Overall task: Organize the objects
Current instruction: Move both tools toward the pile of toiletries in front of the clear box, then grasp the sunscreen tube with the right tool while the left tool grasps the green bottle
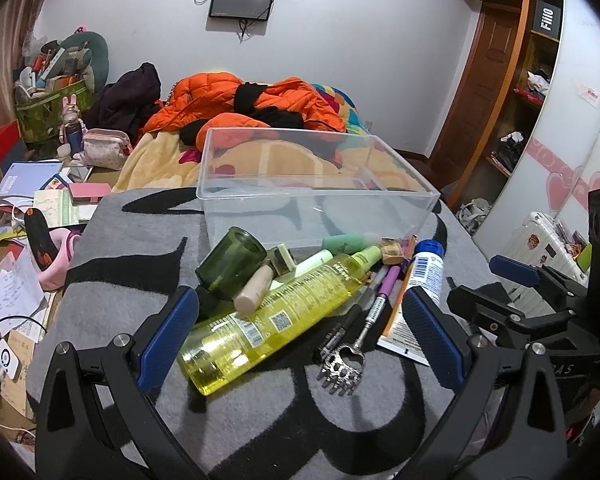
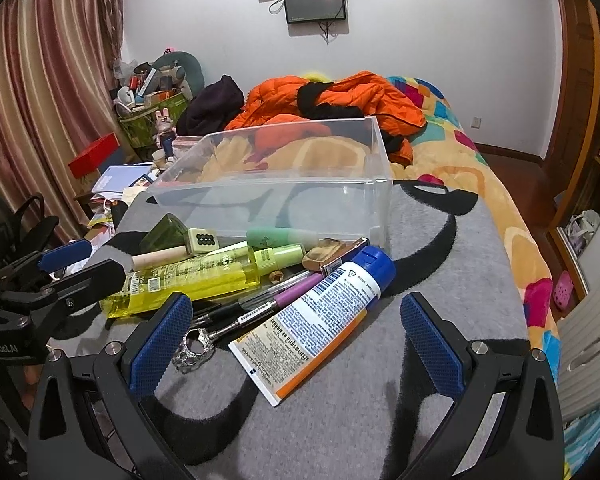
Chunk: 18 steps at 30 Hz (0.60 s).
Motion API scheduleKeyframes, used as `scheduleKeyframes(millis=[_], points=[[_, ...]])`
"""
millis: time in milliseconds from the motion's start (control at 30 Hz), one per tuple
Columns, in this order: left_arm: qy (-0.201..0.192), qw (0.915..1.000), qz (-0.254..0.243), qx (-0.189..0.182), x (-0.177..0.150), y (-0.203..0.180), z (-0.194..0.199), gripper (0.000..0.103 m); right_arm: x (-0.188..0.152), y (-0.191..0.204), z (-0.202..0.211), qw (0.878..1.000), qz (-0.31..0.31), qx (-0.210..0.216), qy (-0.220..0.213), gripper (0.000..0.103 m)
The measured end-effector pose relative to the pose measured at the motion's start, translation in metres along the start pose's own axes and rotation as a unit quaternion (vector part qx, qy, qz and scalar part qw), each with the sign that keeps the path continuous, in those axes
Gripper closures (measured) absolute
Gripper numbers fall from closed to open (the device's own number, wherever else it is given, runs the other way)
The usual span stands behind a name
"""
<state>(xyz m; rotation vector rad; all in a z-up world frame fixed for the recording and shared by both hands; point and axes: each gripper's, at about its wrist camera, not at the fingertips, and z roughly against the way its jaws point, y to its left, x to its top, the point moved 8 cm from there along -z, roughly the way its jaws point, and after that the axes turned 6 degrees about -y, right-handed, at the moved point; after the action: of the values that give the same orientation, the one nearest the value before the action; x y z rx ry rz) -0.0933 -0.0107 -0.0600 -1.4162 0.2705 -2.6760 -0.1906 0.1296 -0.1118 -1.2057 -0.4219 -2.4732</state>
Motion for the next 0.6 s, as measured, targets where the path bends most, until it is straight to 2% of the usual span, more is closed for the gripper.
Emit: scheduleKeyframes(millis=[167, 233, 300, 367, 600], points=[[0.009, 0.9999, 0.001, 0.008, 0.001, 0.012, -0.01, 0.001, -0.001, -0.006, -0.01, 1.0, -0.011, -0.002, 0.011, 0.0], [0.016, 0.9998, 0.0, 0.015, 0.001, 0.018, -0.015, 0.014, -0.003, -0.01, -0.015, 1.0, -0.021, -0.003, 0.018, 0.0], [0.029, 0.9993, -0.001, 0.024, -0.001, 0.026, -0.023, 0.019, -0.005, -0.015, -0.021, 0.999, -0.029, -0.008, 0.023, 0.001], [0.039, 0.9988, 0.005, 0.029, 0.0, 0.036, -0.03, 0.02, -0.006, -0.02, -0.026, 0.999, -0.035, -0.012, 0.028, 0.003], [0.055, 0.9974, 0.003, 0.046, 0.005, 0.056, -0.052, 0.021, -0.007, -0.032, -0.048, 0.997, -0.056, -0.019, 0.045, 0.019]])
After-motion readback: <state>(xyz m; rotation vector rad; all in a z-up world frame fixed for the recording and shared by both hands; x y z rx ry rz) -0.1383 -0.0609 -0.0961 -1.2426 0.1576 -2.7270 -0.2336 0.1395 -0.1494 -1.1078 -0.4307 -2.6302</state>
